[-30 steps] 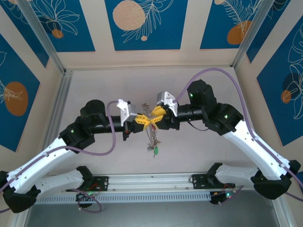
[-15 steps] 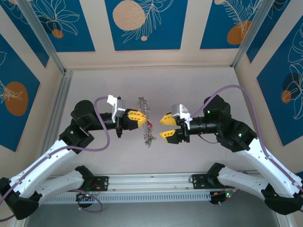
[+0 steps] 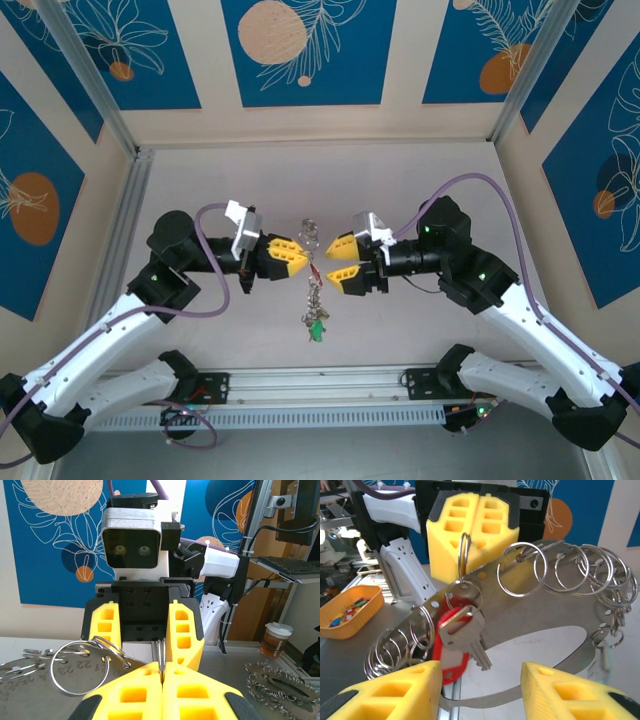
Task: Put the keys on the keyring
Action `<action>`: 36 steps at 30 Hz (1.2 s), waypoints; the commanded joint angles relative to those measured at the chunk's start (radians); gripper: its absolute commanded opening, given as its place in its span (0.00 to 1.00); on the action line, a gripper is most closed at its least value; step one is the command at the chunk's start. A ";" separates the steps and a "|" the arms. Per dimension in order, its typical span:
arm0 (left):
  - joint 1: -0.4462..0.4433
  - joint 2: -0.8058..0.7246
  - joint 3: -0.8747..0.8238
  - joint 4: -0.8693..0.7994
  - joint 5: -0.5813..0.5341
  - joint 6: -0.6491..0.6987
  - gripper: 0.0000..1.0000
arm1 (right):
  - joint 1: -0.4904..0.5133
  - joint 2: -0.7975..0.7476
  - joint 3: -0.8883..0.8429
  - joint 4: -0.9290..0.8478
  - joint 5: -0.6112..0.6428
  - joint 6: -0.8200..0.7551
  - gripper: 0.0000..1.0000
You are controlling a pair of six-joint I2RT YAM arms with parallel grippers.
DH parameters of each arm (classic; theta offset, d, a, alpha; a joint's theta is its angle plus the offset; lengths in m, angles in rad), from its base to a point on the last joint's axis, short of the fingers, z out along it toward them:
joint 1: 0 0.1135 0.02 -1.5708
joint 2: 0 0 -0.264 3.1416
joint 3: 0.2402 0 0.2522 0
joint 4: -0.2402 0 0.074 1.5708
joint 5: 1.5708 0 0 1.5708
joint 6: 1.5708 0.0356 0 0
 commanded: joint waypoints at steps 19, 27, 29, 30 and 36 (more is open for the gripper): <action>0.031 0.037 -0.009 0.165 0.060 -0.095 0.00 | 0.007 0.058 -0.042 0.110 -0.116 0.034 0.32; 0.034 0.042 0.007 0.096 0.027 -0.065 0.00 | 0.002 0.054 -0.042 0.088 -0.037 0.030 0.16; 0.035 0.046 0.015 0.022 -0.011 -0.030 0.00 | -0.005 0.049 -0.041 0.076 0.017 0.035 0.15; 0.036 0.046 0.016 -0.012 -0.039 -0.019 0.00 | -0.008 0.046 -0.041 0.066 0.048 0.036 0.15; 0.055 0.069 0.047 -0.315 -0.215 0.088 0.00 | -0.025 0.031 -0.087 0.002 0.318 0.063 0.50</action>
